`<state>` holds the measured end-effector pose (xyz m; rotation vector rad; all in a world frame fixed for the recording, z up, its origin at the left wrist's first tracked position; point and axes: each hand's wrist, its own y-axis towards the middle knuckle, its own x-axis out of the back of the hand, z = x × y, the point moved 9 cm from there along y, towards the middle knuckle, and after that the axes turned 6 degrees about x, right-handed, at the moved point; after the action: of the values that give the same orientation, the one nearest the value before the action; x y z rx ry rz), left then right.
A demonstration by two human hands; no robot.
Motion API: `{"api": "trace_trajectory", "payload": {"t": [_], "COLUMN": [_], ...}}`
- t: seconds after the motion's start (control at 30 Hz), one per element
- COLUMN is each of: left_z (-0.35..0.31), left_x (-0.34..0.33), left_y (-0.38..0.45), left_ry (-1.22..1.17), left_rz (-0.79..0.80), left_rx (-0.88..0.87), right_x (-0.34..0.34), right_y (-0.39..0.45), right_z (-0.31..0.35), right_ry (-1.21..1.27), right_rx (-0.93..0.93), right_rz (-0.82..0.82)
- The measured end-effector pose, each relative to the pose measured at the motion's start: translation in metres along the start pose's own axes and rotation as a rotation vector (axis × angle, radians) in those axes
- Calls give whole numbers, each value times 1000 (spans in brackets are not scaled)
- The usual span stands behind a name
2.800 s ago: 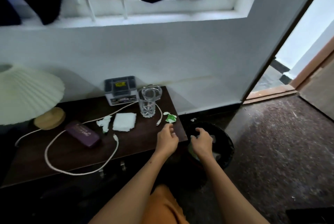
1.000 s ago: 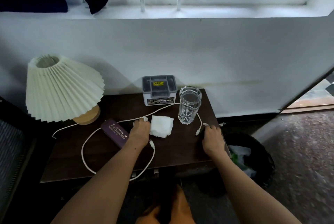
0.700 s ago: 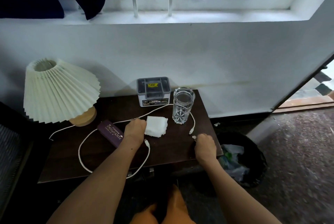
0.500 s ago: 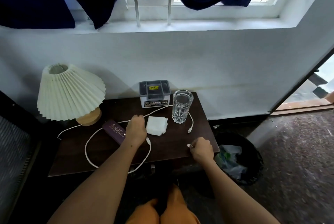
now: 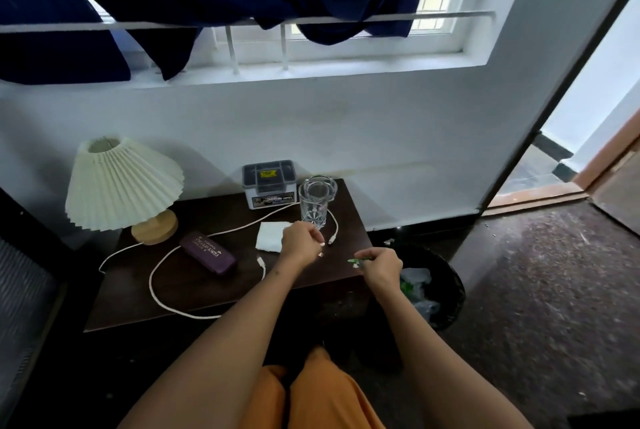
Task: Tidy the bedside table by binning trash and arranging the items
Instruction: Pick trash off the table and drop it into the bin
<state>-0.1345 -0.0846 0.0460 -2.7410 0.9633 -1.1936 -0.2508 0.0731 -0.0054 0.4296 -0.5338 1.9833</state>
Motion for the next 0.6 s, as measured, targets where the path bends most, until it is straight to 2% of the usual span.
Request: {"api": "trace_trajectory", "payload": {"t": [0.37, 0.6], "left_z": [-53, -66], "left_x": [-111, -177], "left_y": [-27, -12], "left_ry": [108, 131], "left_rz": [132, 177], "left_rx": [-167, -163], "right_x": [69, 96], "right_y": [11, 29], "right_z": [-60, -121], "right_ry": [-8, 6], "right_rx": [19, -138], "right_rz": [-273, -389]}}
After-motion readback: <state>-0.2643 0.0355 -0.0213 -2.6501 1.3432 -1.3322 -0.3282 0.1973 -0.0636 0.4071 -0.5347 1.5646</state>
